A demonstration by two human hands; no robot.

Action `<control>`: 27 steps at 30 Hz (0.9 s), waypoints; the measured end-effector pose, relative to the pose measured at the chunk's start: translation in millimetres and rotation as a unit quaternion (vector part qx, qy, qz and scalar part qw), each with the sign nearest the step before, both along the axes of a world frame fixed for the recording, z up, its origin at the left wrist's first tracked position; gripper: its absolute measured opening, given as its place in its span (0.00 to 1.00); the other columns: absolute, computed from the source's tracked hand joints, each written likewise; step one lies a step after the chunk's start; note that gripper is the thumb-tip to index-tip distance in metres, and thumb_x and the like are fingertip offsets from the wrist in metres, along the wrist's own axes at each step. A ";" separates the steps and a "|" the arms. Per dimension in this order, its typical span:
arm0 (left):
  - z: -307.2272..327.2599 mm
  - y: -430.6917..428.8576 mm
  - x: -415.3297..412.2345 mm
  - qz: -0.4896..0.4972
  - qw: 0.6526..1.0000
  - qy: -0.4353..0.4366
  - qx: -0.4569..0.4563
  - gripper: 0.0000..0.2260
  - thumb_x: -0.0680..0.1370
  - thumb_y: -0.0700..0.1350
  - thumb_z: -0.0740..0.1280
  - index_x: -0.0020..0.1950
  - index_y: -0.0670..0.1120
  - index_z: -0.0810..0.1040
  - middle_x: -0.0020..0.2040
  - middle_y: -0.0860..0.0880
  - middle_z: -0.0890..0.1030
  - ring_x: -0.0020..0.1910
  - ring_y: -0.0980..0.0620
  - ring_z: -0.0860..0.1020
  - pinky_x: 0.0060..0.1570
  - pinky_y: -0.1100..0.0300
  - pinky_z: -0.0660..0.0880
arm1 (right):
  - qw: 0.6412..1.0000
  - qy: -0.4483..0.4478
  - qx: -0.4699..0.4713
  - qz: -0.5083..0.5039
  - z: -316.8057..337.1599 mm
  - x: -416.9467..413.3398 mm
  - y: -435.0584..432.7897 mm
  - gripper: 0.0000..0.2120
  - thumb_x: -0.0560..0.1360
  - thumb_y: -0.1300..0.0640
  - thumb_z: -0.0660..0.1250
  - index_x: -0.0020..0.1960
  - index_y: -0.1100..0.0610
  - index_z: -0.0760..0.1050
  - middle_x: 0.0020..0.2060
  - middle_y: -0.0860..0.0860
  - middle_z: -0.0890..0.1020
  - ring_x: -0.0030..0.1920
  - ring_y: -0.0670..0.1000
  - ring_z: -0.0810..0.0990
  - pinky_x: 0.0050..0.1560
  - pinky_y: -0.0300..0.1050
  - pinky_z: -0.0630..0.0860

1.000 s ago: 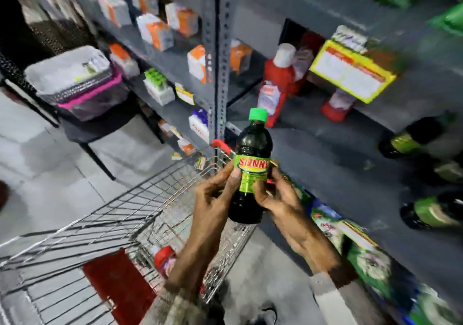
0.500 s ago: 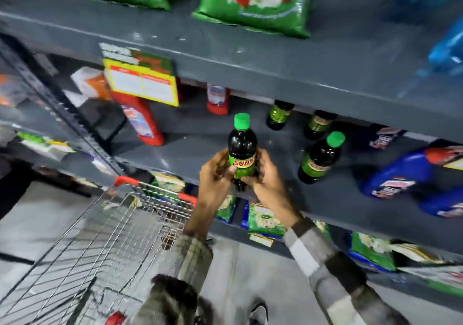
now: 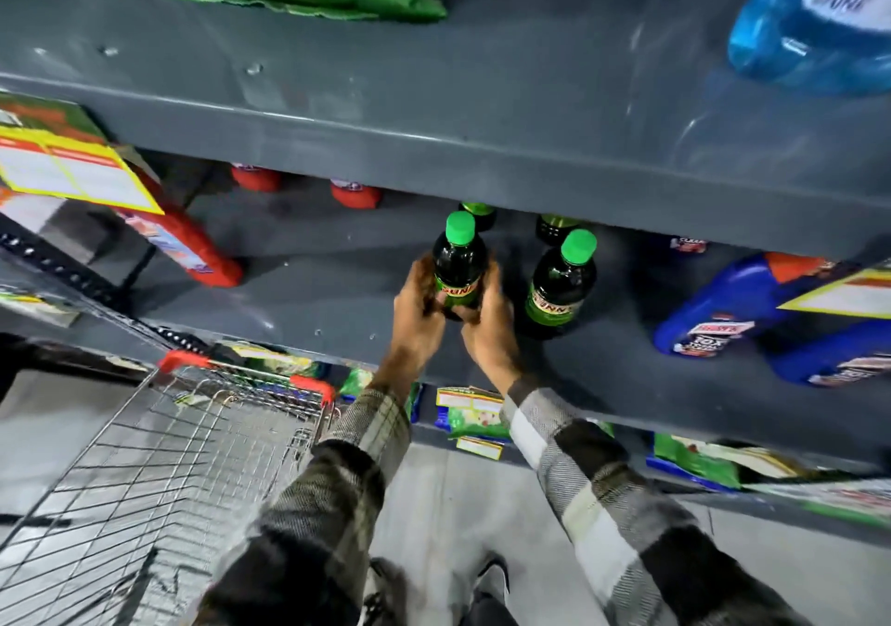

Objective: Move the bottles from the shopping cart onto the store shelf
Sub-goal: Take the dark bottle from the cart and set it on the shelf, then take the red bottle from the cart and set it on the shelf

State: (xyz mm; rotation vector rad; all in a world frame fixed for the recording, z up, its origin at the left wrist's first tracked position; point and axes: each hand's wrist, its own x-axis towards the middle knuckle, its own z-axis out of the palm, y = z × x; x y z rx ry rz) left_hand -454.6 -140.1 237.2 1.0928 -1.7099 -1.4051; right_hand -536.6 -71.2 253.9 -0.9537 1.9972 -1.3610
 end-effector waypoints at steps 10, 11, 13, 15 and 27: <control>0.9 10.0 65.6 0.117 0.988 0.067 0.071 0.20 0.75 0.41 0.71 0.66 0.43 0.74 0.63 0.45 0.79 0.61 0.50 0.79 0.62 0.56 0.75 | 0.998 -0.018 -0.002 -0.058 -25.2 76.5 25.1 0.44 0.72 0.62 0.68 0.78 0.54 0.43 0.79 0.52 0.55 0.78 0.48 0.56 0.76 0.54 0.60; -2.9 13.4 87.7 0.148 0.982 0.083 0.080 0.18 0.75 0.40 0.71 0.64 0.43 0.75 0.60 0.47 0.80 0.57 0.54 0.80 0.59 0.60 0.76 | 0.999 -0.030 -0.009 -0.042 -28.5 98.7 29.8 0.43 0.73 0.61 0.67 0.78 0.53 0.43 0.79 0.52 0.54 0.78 0.47 0.55 0.77 0.54 0.60; -12.2 21.6 134.5 0.207 0.967 0.108 0.102 0.16 0.76 0.37 0.70 0.63 0.40 0.75 0.57 0.46 0.80 0.50 0.59 0.80 0.55 0.63 0.76 | 0.999 -0.040 -0.019 0.010 -35.1 142.9 34.9 0.41 0.73 0.59 0.66 0.78 0.50 0.45 0.79 0.51 0.55 0.78 0.46 0.56 0.76 0.56 0.61; -25.9 31.8 189.2 0.266 0.948 0.115 0.128 0.15 0.77 0.35 0.69 0.63 0.38 0.75 0.55 0.46 0.81 0.48 0.60 0.81 0.52 0.64 0.77 | 0.994 -0.052 -0.009 0.094 -41.0 189.3 31.5 0.39 0.73 0.57 0.65 0.78 0.51 0.47 0.78 0.48 0.56 0.77 0.43 0.58 0.76 0.54 0.61; -216.9 151.6 470.7 0.572 0.750 0.074 0.324 0.16 0.78 0.33 0.66 0.66 0.38 0.69 0.49 0.48 0.78 0.47 0.58 0.77 0.46 0.66 0.75 | 0.831 0.031 0.334 0.443 -196.1 426.3 16.3 0.35 0.75 0.58 0.66 0.77 0.57 0.53 0.65 0.58 0.76 0.66 0.60 0.74 0.63 0.49 0.71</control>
